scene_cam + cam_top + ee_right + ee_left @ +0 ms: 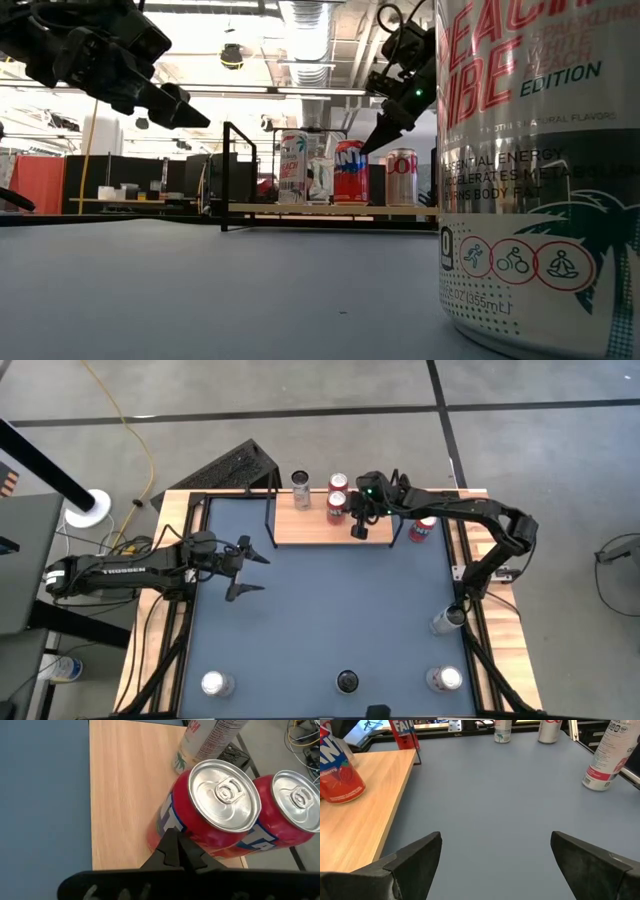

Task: Place canned beverage on shelf
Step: Put the bottom orange soda can on the shelf aligned with the other orange soda can, then put the bottom black soda can on the shelf aligned with the other black soda can

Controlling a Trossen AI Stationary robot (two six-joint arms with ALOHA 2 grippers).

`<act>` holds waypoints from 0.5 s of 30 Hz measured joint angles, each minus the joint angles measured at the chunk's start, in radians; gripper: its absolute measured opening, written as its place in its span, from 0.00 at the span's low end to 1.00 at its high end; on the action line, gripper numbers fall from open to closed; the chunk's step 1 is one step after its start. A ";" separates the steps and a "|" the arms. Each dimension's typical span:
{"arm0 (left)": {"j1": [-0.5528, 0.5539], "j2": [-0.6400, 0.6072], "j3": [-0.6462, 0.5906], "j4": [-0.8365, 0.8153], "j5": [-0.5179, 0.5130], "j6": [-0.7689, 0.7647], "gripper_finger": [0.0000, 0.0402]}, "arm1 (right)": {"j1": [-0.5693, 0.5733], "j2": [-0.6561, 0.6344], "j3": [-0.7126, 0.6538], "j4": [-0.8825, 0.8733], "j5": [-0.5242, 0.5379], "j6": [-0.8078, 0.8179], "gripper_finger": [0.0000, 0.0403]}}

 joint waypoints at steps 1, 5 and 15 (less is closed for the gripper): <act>0.000 0.000 0.000 0.000 0.000 -0.005 0.91 | 0.005 0.000 0.000 0.000 -0.002 -0.001 0.00; 0.000 0.000 0.000 0.000 0.000 -0.023 0.91 | 0.041 -0.016 0.005 -0.028 -0.007 -0.001 0.00; -0.014 0.000 0.000 0.004 0.005 -0.095 0.91 | 0.234 -0.014 0.195 -0.356 -0.007 0.157 0.00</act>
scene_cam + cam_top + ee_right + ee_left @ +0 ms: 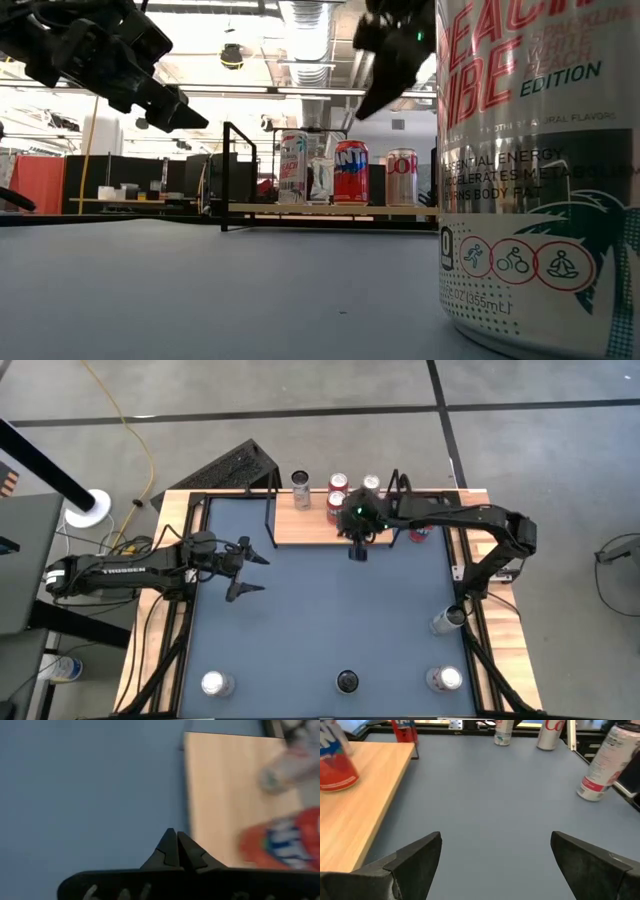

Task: Place canned beverage on shelf
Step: Put the bottom black soda can on the shelf aligned with the other black soda can

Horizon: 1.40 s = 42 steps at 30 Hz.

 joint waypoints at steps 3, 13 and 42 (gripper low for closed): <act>-0.029 0.000 0.000 -0.001 0.001 -0.006 0.91 | 0.079 0.000 0.049 -0.078 0.000 0.071 0.00; -0.159 0.000 0.000 -0.005 -0.025 0.009 0.91 | 0.365 0.000 0.099 -0.296 0.008 0.479 0.00; -0.331 0.000 0.000 0.069 -0.136 0.012 0.91 | 1.002 0.050 0.096 0.222 0.546 0.794 0.01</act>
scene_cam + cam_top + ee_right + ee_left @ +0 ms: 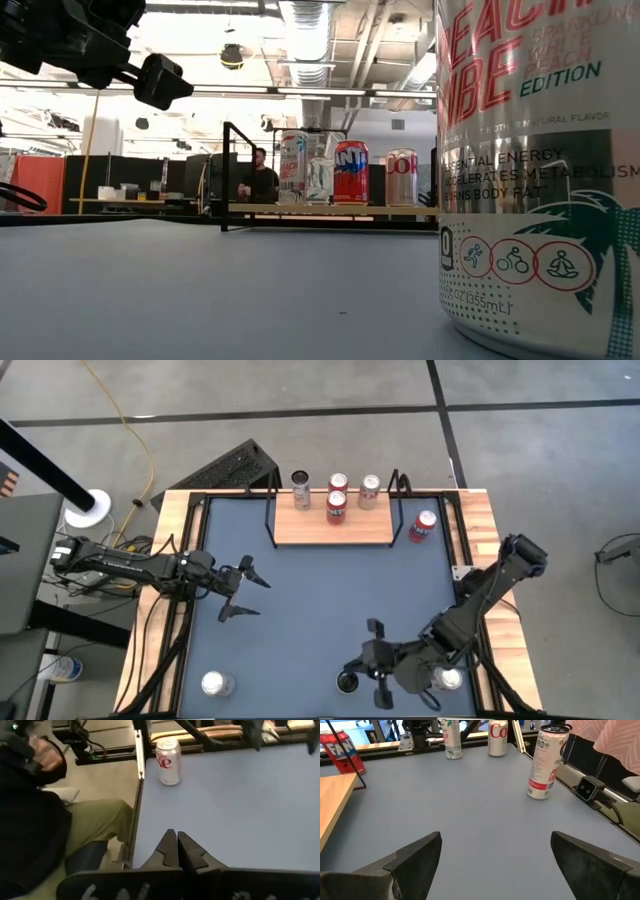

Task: Place canned beverage on shelf
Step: Put the bottom black soda can on the shelf aligned with the other black soda can

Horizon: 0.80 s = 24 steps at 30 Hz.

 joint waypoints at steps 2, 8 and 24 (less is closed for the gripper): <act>0.000 0.000 0.000 0.005 0.000 0.000 0.91 | 0.006 0.028 -0.002 0.064 0.004 -0.058 0.02; 0.000 0.000 0.000 0.026 0.001 -0.004 0.91 | 0.002 0.096 -0.001 0.227 0.004 -0.190 0.16; 0.000 0.000 0.000 0.045 0.000 -0.016 0.91 | 0.012 0.106 0.000 0.226 -0.021 -0.201 0.60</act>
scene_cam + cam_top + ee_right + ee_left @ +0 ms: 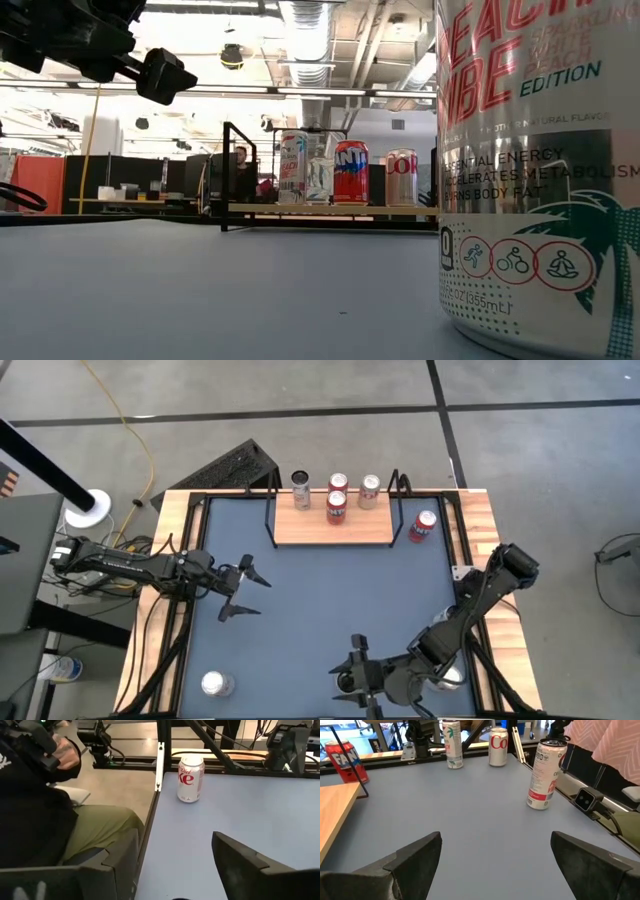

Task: Place canned beverage on shelf
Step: Put the bottom black soda can on the shelf aligned with the other black soda can

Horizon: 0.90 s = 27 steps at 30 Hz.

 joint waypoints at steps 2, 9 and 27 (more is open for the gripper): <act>0.000 0.000 0.000 0.000 0.000 -0.003 0.91 | 0.000 0.000 0.000 -0.015 -0.001 0.000 0.61; 0.000 0.000 0.000 -0.001 -0.002 0.019 0.91 | 0.000 0.000 0.000 -0.076 -0.003 0.015 0.62; 0.052 0.000 0.000 0.020 0.003 -0.012 0.91 | -0.058 -0.035 0.037 -0.076 -0.012 -0.003 0.62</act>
